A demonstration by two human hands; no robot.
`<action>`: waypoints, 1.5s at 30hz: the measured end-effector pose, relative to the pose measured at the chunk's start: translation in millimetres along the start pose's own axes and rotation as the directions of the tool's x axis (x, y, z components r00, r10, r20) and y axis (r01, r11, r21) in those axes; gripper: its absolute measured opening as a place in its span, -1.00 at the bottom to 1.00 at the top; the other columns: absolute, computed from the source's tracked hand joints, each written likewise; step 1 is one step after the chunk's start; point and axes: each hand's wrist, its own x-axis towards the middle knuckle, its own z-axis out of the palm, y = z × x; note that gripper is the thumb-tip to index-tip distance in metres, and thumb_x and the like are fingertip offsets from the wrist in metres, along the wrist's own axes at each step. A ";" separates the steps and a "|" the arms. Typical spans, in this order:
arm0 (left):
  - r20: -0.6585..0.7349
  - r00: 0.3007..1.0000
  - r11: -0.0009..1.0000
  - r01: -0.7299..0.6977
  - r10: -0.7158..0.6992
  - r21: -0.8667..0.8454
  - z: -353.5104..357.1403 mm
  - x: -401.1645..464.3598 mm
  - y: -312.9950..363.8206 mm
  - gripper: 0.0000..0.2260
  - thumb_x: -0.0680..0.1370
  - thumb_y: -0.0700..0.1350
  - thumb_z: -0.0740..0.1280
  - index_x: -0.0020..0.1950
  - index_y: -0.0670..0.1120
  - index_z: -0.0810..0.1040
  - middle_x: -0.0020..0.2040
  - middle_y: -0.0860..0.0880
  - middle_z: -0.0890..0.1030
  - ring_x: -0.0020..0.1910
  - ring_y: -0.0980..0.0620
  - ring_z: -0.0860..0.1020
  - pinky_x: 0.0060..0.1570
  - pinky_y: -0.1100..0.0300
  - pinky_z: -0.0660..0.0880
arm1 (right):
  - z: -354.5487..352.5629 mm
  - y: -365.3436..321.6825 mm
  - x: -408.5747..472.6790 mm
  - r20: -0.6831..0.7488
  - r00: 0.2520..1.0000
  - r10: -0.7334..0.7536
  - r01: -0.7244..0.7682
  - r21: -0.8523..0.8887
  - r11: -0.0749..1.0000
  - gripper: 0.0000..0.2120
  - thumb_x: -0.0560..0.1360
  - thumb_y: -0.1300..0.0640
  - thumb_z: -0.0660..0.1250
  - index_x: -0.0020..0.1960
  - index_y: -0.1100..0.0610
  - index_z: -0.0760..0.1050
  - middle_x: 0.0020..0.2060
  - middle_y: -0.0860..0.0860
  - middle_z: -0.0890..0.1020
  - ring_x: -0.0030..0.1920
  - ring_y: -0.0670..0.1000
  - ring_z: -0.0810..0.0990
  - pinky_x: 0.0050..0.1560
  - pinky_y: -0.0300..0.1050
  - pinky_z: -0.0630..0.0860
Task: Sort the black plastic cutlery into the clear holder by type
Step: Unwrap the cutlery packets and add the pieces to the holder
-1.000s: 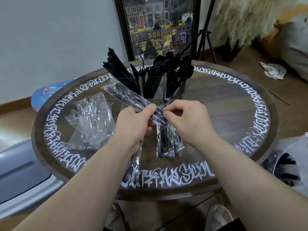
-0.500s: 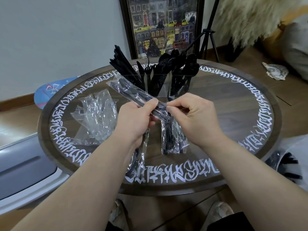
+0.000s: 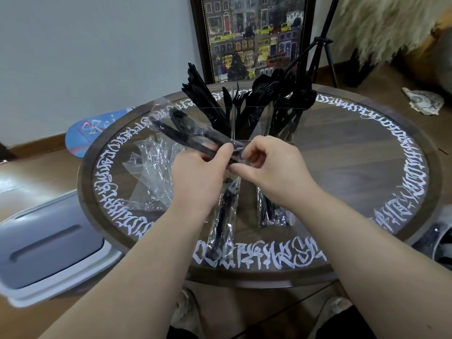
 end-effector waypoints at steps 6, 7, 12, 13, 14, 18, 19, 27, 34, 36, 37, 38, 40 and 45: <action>0.046 0.991 0.941 0.132 -0.124 -0.311 -3.8 2.7 -6.3 -0.74 0.52 -0.18 0.38 -0.37 0.02 0.60 -0.32 0.02 0.68 -0.27 0.06 0.68 -0.26 0.20 0.55 | 8.5 -3.4 3.7 0.000 1.000 0.014 -0.014 0.079 0.997 -0.89 0.43 0.14 0.41 -0.25 0.00 0.57 -0.35 -0.14 0.59 -0.29 -0.15 0.53 -0.17 -0.22 0.48; 0.044 0.990 0.933 0.143 -0.137 -0.330 -4.8 3.7 -7.6 -0.74 0.53 -0.18 0.38 -0.36 0.01 0.60 -0.33 0.03 0.68 -0.27 0.06 0.68 -0.27 0.21 0.55 | 8.5 -2.4 4.2 -0.005 0.999 0.042 -0.041 0.125 0.991 -0.86 0.43 0.16 0.41 -0.28 -0.01 0.56 -0.38 -0.13 0.59 -0.31 -0.14 0.53 -0.18 -0.21 0.49; 0.008 0.967 0.862 0.229 -0.253 -0.451 -11.6 12.1 -12.0 -0.78 0.52 -0.17 0.40 -0.34 -0.08 0.57 -0.38 0.02 0.64 -0.27 0.03 0.66 -0.27 0.22 0.57 | 6.6 2.5 4.6 0.071 0.957 0.281 -0.276 0.524 0.806 -0.85 0.46 0.29 0.37 -0.26 0.14 0.55 -0.35 0.07 0.65 -0.28 0.00 0.66 -0.25 -0.13 0.56; 0.009 0.965 0.851 0.237 -0.264 -0.469 -12.3 13.0 -12.6 -0.77 0.51 -0.17 0.40 -0.35 -0.10 0.56 -0.40 0.02 0.63 -0.28 0.03 0.65 -0.27 0.22 0.57 | 7.3 2.6 4.3 0.105 0.947 0.304 -0.307 0.575 0.758 -0.86 0.47 0.31 0.35 -0.24 0.15 0.54 -0.30 0.10 0.65 -0.27 -0.02 0.66 -0.25 -0.15 0.54; 0.014 0.964 0.848 0.241 -0.266 -0.473 -13.1 13.1 -13.1 -0.78 0.51 -0.18 0.41 -0.35 -0.11 0.56 -0.41 0.02 0.62 -0.29 0.04 0.64 -0.27 0.21 0.58 | 8.3 2.5 4.2 0.135 0.940 0.313 -0.330 0.597 0.731 -0.87 0.48 0.32 0.34 -0.20 0.14 0.53 -0.24 0.12 0.66 -0.25 -0.03 0.66 -0.24 -0.15 0.53; 0.059 0.966 0.862 0.252 -0.253 -0.439 -15.1 12.2 -17.7 -0.87 0.51 -0.17 0.41 -0.24 -0.10 0.60 -0.31 0.00 0.66 -0.22 0.02 0.66 -0.24 0.22 0.59 | 10.3 4.3 1.3 0.189 0.926 0.327 -0.375 0.566 0.734 -0.86 0.48 0.15 0.36 0.03 0.03 0.49 -0.08 -0.02 0.63 -0.13 -0.05 0.64 -0.17 -0.09 0.55; 0.075 0.966 0.866 0.255 -0.247 -0.430 -14.9 12.3 -18.7 -0.89 0.51 -0.17 0.41 -0.22 -0.10 0.61 -0.28 -0.02 0.67 -0.20 0.02 0.67 -0.24 0.22 0.58 | 10.0 5.0 -0.1 0.190 0.923 0.335 -0.382 0.552 0.741 -0.78 0.46 0.07 0.39 0.08 0.02 0.47 -0.08 -0.04 0.63 -0.12 -0.04 0.64 -0.14 -0.07 0.56; 0.167 0.960 0.877 0.274 -0.225 -0.395 6.6 12.8 -12.2 -0.89 0.47 -0.14 0.45 -0.13 -0.18 0.64 -0.13 -0.17 0.69 -0.09 -0.12 0.67 -0.22 0.18 0.55 | -0.8 10.0 3.3 0.109 0.914 0.392 -0.372 0.612 0.698 -0.89 0.49 0.27 0.35 -0.04 0.11 0.50 -0.28 0.03 0.63 -0.33 -0.04 0.64 -0.22 -0.11 0.58; 0.208 0.933 0.757 0.361 -0.295 -0.545 26.0 16.9 9.4 -0.87 0.50 -0.15 0.41 -0.14 -0.13 0.47 -0.19 -0.03 0.62 -0.24 0.05 0.58 -0.33 0.24 0.52 | -15.3 27.0 0.0 0.074 0.911 0.405 -0.356 0.638 0.683 -0.81 0.48 0.37 0.29 -0.17 0.10 0.51 -0.38 0.00 0.61 -0.34 -0.02 0.60 -0.30 -0.14 0.51; 0.208 0.934 0.767 0.357 -0.291 -0.532 33.3 17.4 12.7 -0.86 0.50 -0.16 0.41 -0.15 -0.16 0.46 -0.25 -0.01 0.61 -0.29 0.07 0.56 -0.32 0.24 0.54 | -19.8 38.0 0.5 -0.008 0.922 0.388 -0.354 0.392 0.849 -0.78 0.45 0.29 0.33 -0.25 0.00 0.54 -0.33 -0.03 0.59 -0.32 -0.04 0.55 -0.24 -0.13 0.47; 0.201 0.938 0.788 0.347 -0.283 -0.508 36.9 17.6 13.7 -0.85 0.50 -0.17 0.41 -0.17 -0.16 0.47 -0.30 0.02 0.60 -0.32 0.09 0.55 -0.30 0.22 0.53 | -23.7 42.9 1.4 -0.059 0.931 0.359 -0.339 0.221 0.914 -0.80 0.44 0.24 0.34 -0.26 -0.03 0.54 -0.26 -0.04 0.59 -0.29 -0.05 0.53 -0.20 -0.16 0.45; 0.189 0.944 0.819 0.329 -0.271 -0.470 40.4 17.7 14.0 -0.84 0.50 -0.18 0.42 -0.21 -0.16 0.47 -0.37 0.05 0.59 -0.37 0.11 0.54 -0.28 0.20 0.53 | -28.8 45.7 2.5 -0.120 0.939 0.322 -0.314 0.081 0.946 -0.82 0.43 0.20 0.34 -0.25 -0.07 0.54 -0.19 -0.04 0.58 -0.26 -0.07 0.53 -0.18 -0.20 0.43; 0.177 0.955 0.875 0.289 -0.237 -0.388 47.3 18.9 12.5 -0.82 0.50 -0.18 0.42 -0.27 -0.13 0.48 -0.44 0.10 0.56 -0.41 0.12 0.52 -0.26 0.19 0.54 | -39.4 46.7 3.6 -0.221 0.940 0.260 -0.261 0.029 0.965 -0.85 0.44 0.17 0.33 -0.20 -0.08 0.56 -0.17 -0.06 0.58 -0.24 -0.12 0.52 -0.20 -0.27 0.39; 0.269 0.943 0.878 0.290 -0.195 -0.381 61.2 21.4 11.5 -0.87 0.52 -0.23 0.39 -0.23 -0.14 0.54 -0.38 0.08 0.61 -0.35 0.14 0.56 -0.24 0.22 0.58 | -44.2 55.2 3.8 -0.084 0.869 0.488 -0.410 0.429 0.805 -0.80 0.45 0.23 0.33 -0.34 0.08 0.59 -0.43 -0.01 0.63 -0.34 -0.01 0.59 -0.26 -0.06 0.53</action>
